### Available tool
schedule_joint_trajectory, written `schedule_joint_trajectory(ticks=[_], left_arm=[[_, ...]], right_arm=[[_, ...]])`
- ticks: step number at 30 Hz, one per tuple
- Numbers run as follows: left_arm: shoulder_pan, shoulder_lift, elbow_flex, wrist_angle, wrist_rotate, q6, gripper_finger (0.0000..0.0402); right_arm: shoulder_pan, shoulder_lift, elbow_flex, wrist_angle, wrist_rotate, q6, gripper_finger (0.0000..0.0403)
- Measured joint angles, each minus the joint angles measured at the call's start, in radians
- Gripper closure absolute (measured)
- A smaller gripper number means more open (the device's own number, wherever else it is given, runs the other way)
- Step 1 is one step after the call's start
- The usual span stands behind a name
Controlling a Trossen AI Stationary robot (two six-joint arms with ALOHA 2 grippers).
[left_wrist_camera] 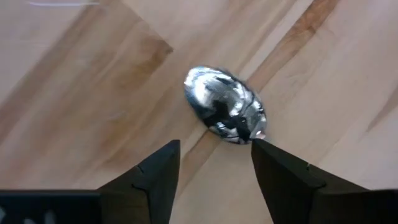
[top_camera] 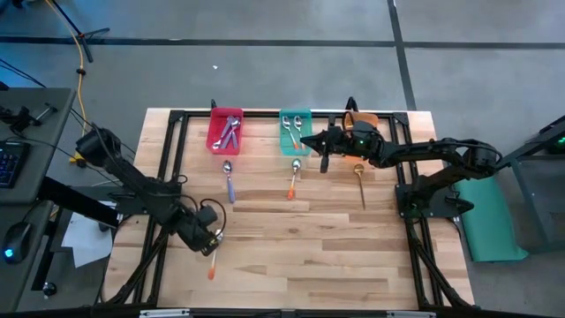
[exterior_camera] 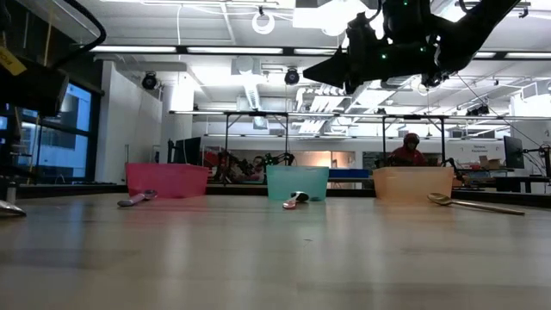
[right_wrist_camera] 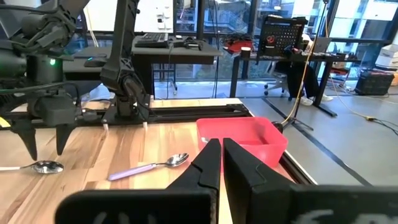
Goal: Sort silverware by color (type)
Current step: Put the orange spoon into the green bin
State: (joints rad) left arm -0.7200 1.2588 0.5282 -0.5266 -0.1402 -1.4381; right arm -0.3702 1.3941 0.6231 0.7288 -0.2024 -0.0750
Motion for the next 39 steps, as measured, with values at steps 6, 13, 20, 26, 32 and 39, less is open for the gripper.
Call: schedule_joint_trajectory(ticks=[6,13,20,26,32,39], left_arm=[[-0.001,0.038,0.0,0.041,-0.007,-0.028,0.0203],[-0.002,0.09,0.004,0.097,-0.026,0.001,0.0203],[0.006,0.098,0.004,0.087,-0.068,0.085,0.0203],[0.044,0.077,0.009,0.024,-0.086,0.16,0.0203],[0.06,0.067,0.121,-0.185,-0.125,0.164,0.0203],[0.059,0.074,0.14,-0.159,-0.044,0.026,0.0203]], right_arm=[[0.0,0.0,0.0,-0.008,0.0,0.026,0.0402],[0.0,0.0,0.0,-0.015,0.0,0.025,0.0402],[0.0,0.0,0.0,-0.015,0.0,0.026,0.0402],[0.001,0.0,0.0,-0.015,0.0,0.026,0.0402],[0.02,0.0,0.0,-0.023,0.0,0.023,0.0402],[0.025,0.0,0.0,-0.023,0.0,0.007,0.0402]])
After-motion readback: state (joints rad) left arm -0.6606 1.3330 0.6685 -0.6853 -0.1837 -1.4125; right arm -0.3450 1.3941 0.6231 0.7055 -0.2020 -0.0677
